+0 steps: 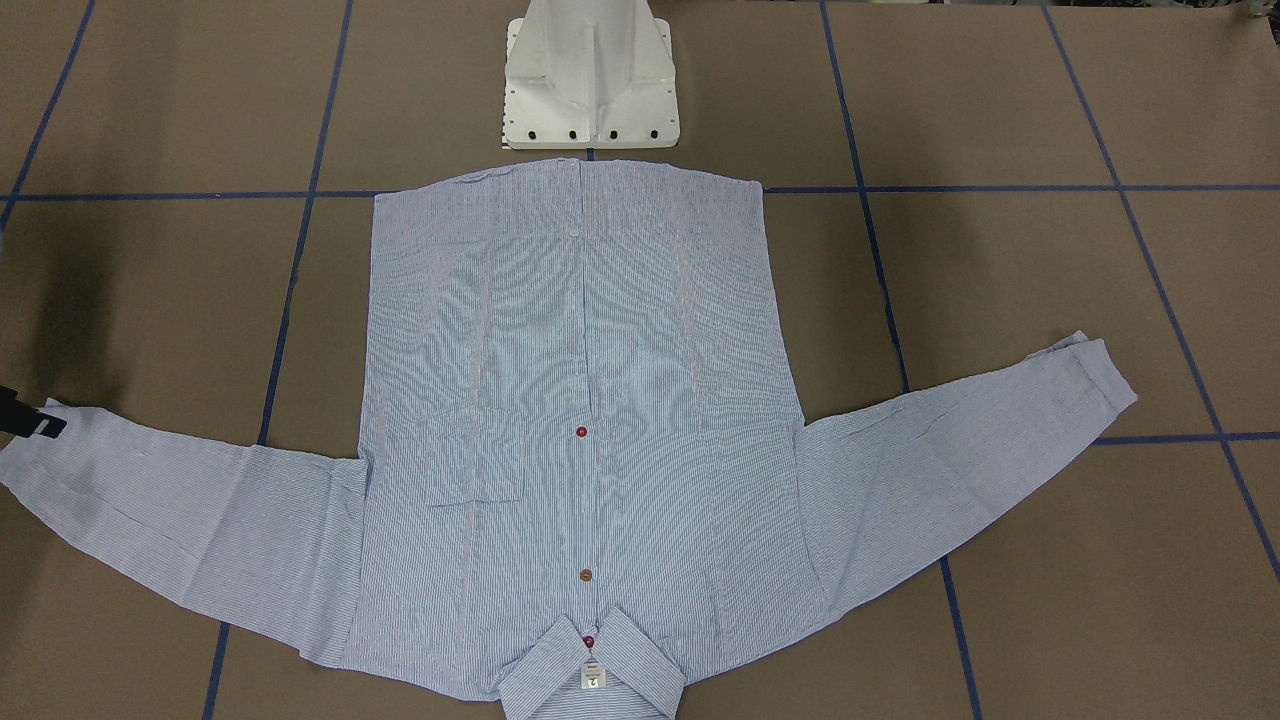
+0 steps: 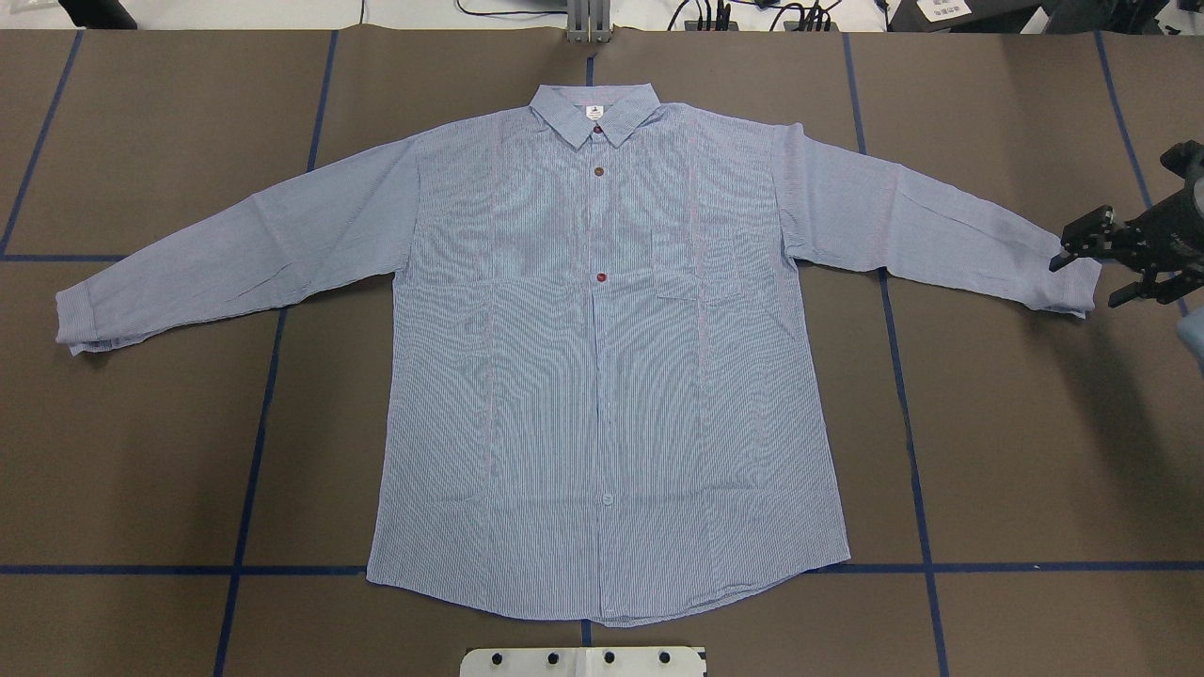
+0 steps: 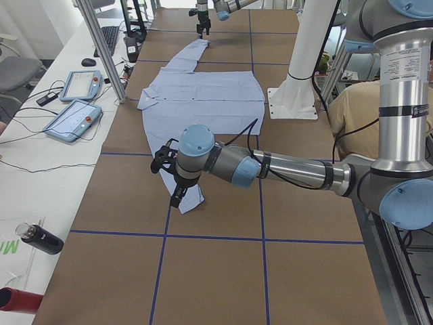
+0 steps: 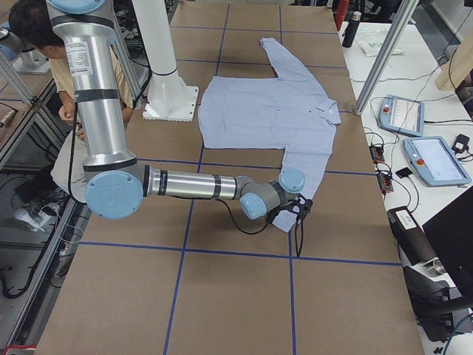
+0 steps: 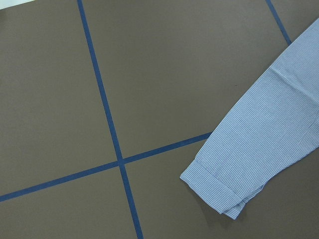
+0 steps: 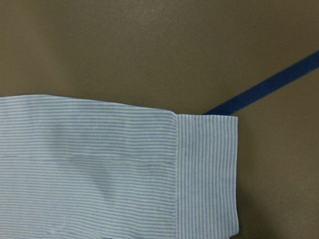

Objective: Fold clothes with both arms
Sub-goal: 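Reach the right gripper to the sleeve cuff nearest it and grasp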

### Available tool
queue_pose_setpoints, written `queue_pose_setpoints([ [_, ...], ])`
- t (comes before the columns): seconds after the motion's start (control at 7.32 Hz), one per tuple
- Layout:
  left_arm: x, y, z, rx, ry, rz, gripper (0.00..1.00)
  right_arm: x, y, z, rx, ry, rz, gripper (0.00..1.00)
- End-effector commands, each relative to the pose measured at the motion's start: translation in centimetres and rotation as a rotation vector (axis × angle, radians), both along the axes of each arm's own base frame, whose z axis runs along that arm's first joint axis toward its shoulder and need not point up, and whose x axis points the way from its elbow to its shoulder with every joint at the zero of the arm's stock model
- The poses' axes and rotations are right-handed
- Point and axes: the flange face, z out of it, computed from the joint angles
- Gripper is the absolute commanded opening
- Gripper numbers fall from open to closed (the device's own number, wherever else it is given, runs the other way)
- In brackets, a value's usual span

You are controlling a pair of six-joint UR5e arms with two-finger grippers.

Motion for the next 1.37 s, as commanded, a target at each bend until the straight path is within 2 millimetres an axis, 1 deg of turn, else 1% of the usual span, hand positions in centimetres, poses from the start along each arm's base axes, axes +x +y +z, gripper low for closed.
queue_pose_setpoints([
  [0.0,0.0,0.0,-0.4,0.018,0.003,-0.002,1.0,0.0,0.3,1.7,-0.037,0.01,0.006,0.93],
  [0.14,0.0,0.0,-0.4,0.021,0.002,-0.001,1.0,-0.1,0.3,2.0,-0.041,0.012,0.005,0.92],
  [0.27,0.0,0.0,-0.4,0.021,0.002,-0.001,1.0,-0.4,0.4,2.0,-0.042,0.013,0.0,0.89],
  [0.41,0.0,0.0,-0.4,0.021,0.001,-0.001,1.0,-0.6,0.4,2.0,-0.042,0.013,-0.005,0.83],
  [0.55,0.0,0.0,-0.4,0.021,0.001,-0.001,1.0,-0.8,0.5,2.1,-0.044,0.014,-0.008,0.74],
  [0.68,0.0,0.0,-0.3,0.02,0.001,-0.001,1.0,-0.8,0.5,2.1,-0.045,0.012,-0.007,0.5],
  [0.82,0.0,0.0,-0.3,0.02,0.0,-0.002,1.0,-0.8,0.5,2.0,-0.046,0.011,-0.008,0.16],
  [0.96,0.0,0.0,-0.3,0.02,0.0,-0.002,1.0,-0.8,0.5,1.9,-0.044,0.007,-0.009,0.0],
  [1.09,0.0,0.0,-0.2,0.018,0.0,-0.002,1.0,-0.9,0.5,1.7,-0.04,0.004,-0.012,0.0],
  [1.23,0.0,0.0,-0.2,0.018,0.0,-0.002,1.0,-0.7,0.2,0.8,-0.023,-0.005,-0.008,0.0],
])
